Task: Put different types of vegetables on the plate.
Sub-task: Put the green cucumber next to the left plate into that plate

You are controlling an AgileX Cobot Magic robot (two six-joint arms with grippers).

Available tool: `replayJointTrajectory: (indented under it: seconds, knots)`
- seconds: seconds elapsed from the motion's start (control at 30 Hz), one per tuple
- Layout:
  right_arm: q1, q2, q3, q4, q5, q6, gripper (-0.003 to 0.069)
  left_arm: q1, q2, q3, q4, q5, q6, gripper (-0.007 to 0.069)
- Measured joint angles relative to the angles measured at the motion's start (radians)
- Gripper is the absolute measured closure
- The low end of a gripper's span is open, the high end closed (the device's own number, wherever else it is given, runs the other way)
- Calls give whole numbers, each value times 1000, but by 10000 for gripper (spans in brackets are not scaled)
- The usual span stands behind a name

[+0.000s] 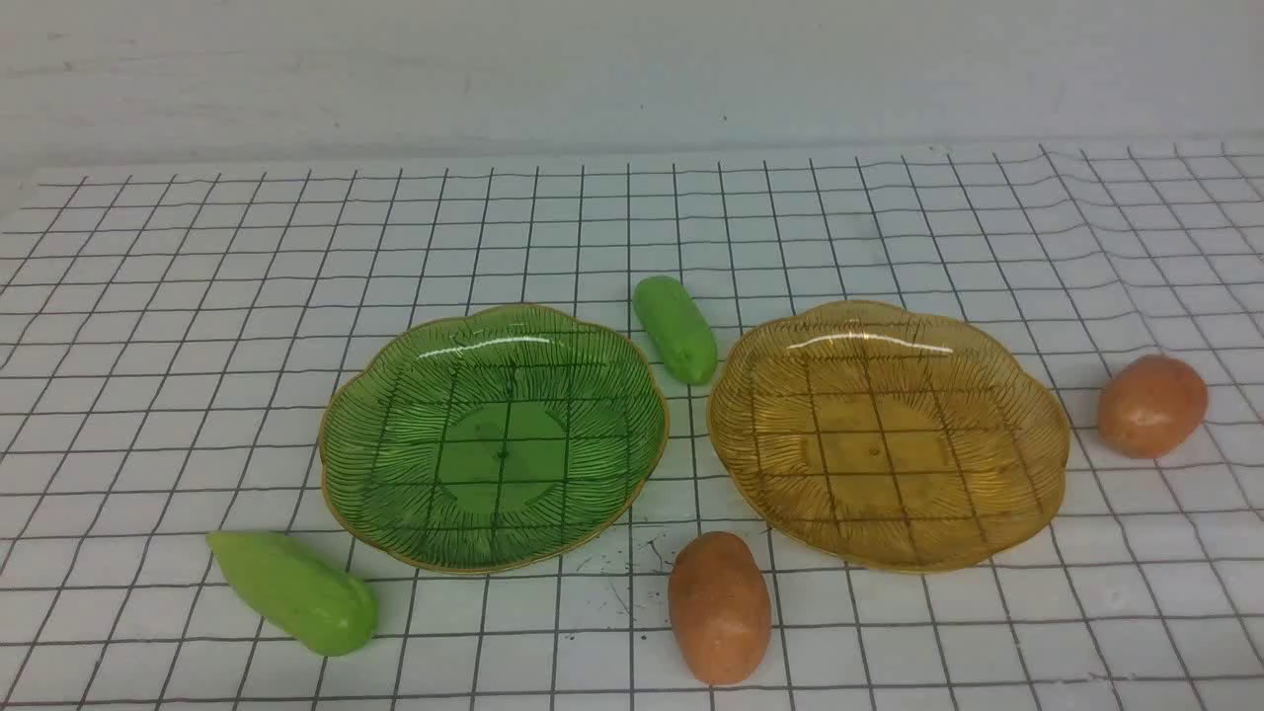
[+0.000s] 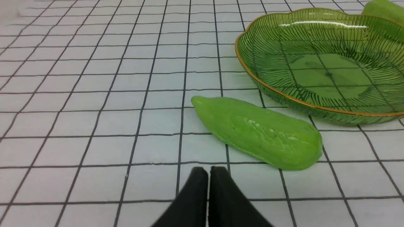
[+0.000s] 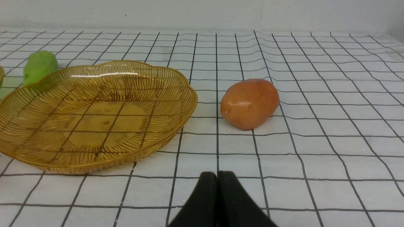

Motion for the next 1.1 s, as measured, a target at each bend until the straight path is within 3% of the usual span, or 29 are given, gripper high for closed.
replayJointTrajectory:
  seconds: [0.93, 1.03, 1.1]
  knots:
    - [0, 0, 0, 0, 0, -1, 674, 0, 0, 0, 17, -3, -7, 632]
    - [0, 0, 0, 0, 0, -1, 674, 0, 0, 0, -60, -45, -53, 632]
    - [0, 0, 0, 0, 0, -1, 674, 0, 0, 2, -177, -89, -114, 632]
